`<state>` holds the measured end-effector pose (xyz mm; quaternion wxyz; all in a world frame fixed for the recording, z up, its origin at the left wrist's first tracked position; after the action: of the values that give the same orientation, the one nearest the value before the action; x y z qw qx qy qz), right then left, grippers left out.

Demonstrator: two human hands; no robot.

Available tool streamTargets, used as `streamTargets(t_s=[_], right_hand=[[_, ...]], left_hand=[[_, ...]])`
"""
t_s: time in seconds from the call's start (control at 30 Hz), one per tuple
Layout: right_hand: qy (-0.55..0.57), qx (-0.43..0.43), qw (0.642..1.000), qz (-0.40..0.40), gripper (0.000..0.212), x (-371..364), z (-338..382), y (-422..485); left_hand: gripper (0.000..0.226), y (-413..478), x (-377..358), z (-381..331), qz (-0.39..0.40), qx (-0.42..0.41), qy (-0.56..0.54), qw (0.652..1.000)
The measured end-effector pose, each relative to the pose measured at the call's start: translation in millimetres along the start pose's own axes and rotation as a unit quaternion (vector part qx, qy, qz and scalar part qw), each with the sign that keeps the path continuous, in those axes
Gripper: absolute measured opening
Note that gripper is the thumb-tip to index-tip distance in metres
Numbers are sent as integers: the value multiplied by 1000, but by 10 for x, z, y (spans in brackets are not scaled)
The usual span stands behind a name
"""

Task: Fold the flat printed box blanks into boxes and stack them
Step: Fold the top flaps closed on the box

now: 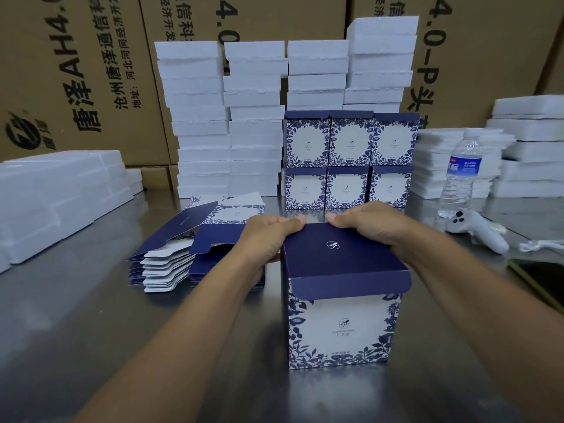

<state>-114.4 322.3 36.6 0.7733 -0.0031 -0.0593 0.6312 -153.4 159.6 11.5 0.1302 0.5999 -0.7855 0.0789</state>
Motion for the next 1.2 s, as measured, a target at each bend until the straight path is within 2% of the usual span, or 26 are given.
streamTargets(t_s=[0.2, 0.57, 0.97, 1.2], right_hand=[[5, 5, 1000, -13, 20, -5, 13, -10], [-2, 5, 1000, -20, 26, 91, -60, 14], [73, 28, 997, -26, 21, 194, -150, -18], [99, 55, 988, -106, 32, 307, -280, -109]], left_hand=[[21, 7, 78, 41, -27, -13, 48, 998], [29, -12, 77, 21, -48, -42, 46, 997], [40, -42, 25, 101, -72, -30, 7, 997], [29, -77, 10, 69, -84, -32, 1, 996]])
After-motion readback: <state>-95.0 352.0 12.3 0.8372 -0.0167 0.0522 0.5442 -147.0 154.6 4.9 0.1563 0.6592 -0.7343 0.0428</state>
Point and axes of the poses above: each hand's wrist, its own y-axis towards the middle knuckle, its own x-axis out of the back of the hand, z = x × y, the point moved 5 cm from there along y, towards the middle knuckle, and after that the axes turned 15 degrees about y, right-handed, at the moved point
